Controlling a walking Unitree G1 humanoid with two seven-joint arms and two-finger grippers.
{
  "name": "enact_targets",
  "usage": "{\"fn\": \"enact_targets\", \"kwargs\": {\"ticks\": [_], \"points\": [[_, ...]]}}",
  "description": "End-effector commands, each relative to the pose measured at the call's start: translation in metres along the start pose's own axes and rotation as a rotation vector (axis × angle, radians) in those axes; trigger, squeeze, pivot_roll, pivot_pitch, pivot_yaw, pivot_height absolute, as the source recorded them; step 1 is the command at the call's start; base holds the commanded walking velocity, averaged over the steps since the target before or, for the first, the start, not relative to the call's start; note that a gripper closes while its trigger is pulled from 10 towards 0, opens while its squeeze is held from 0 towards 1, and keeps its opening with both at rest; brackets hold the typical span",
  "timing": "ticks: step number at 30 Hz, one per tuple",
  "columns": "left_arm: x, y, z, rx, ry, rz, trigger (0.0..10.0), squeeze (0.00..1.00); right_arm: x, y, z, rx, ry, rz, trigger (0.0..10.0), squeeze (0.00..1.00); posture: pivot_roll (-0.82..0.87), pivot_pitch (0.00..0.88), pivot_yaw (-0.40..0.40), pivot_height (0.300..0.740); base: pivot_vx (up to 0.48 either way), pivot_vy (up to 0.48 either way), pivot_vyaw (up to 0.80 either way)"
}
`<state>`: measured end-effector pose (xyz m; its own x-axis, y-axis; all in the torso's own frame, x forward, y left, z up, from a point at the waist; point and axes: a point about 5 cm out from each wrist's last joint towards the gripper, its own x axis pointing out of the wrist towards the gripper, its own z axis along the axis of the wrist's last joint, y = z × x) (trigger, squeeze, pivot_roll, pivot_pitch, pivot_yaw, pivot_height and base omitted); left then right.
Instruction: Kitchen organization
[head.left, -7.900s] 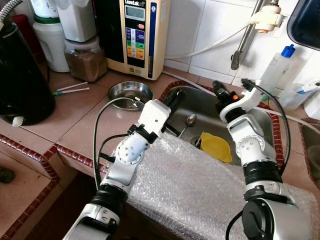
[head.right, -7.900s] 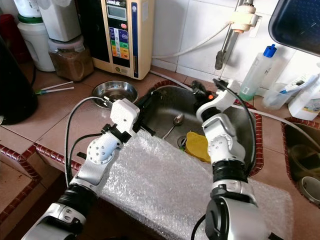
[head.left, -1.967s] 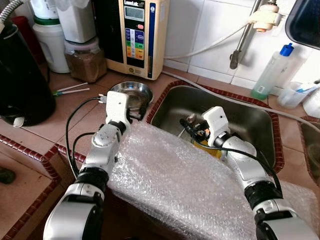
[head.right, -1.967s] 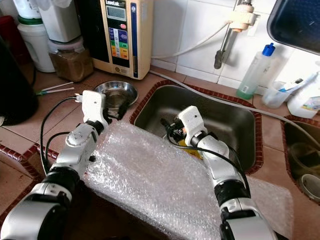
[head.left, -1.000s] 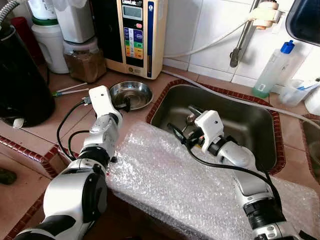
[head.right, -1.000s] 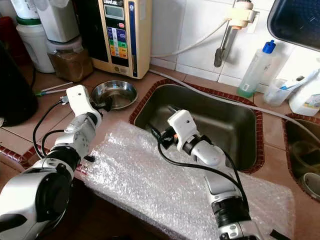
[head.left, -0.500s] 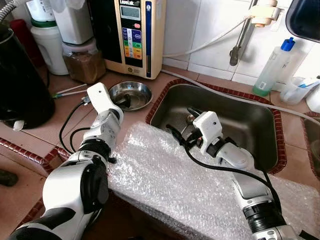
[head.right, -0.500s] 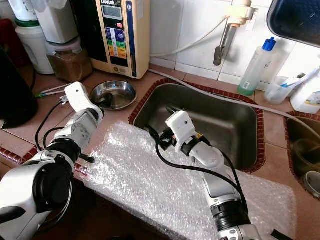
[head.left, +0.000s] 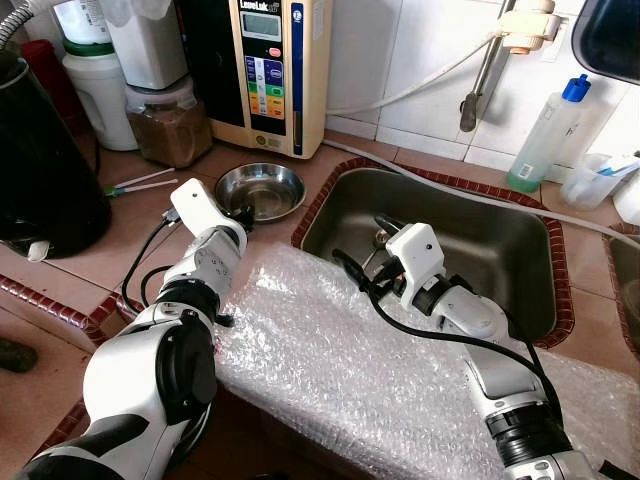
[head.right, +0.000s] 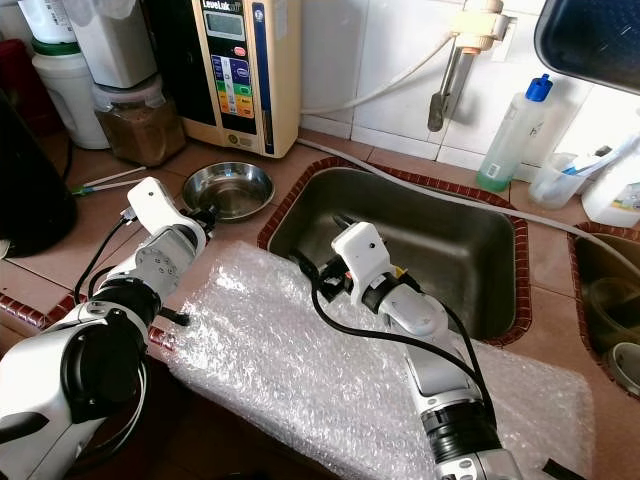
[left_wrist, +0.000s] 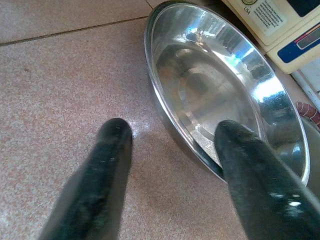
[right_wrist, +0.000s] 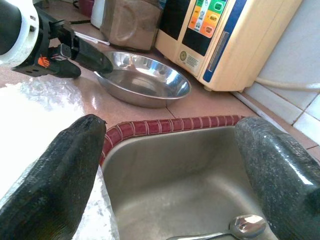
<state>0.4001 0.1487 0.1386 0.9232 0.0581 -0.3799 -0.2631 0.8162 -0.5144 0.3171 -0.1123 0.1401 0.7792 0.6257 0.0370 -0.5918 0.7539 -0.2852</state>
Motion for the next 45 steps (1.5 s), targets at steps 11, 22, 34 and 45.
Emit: {"fn": "enact_targets", "kwargs": {"ticks": [11,22,34,45], "points": [[0.0,-0.001,0.003,-0.022,0.016,0.014,0.0,0.0,0.002,-0.002,0.003,-0.01,-0.004,-0.015,10.0,1.0,-0.01,0.0,0.038,0.74,0.0,0.0,0.0],[0.0,0.005,0.007,-0.037,0.005,0.033,0.0,0.0,0.003,-0.004,0.003,-0.016,-0.002,-0.015,10.0,1.0,0.0,0.0,0.031,0.74,0.0,0.0,0.0],[-0.001,0.024,-0.017,-0.001,0.061,0.031,0.0,0.0,0.005,-0.005,0.015,0.04,-0.074,0.019,10.0,1.0,0.02,0.0,0.02,0.74,0.0,0.0,0.0],[-0.002,0.032,-0.011,0.081,-0.03,0.011,0.0,0.0,0.011,-0.015,0.031,0.091,-0.146,-0.017,10.0,1.0,0.03,0.0,0.003,0.74,0.0,0.0,0.0]]}}
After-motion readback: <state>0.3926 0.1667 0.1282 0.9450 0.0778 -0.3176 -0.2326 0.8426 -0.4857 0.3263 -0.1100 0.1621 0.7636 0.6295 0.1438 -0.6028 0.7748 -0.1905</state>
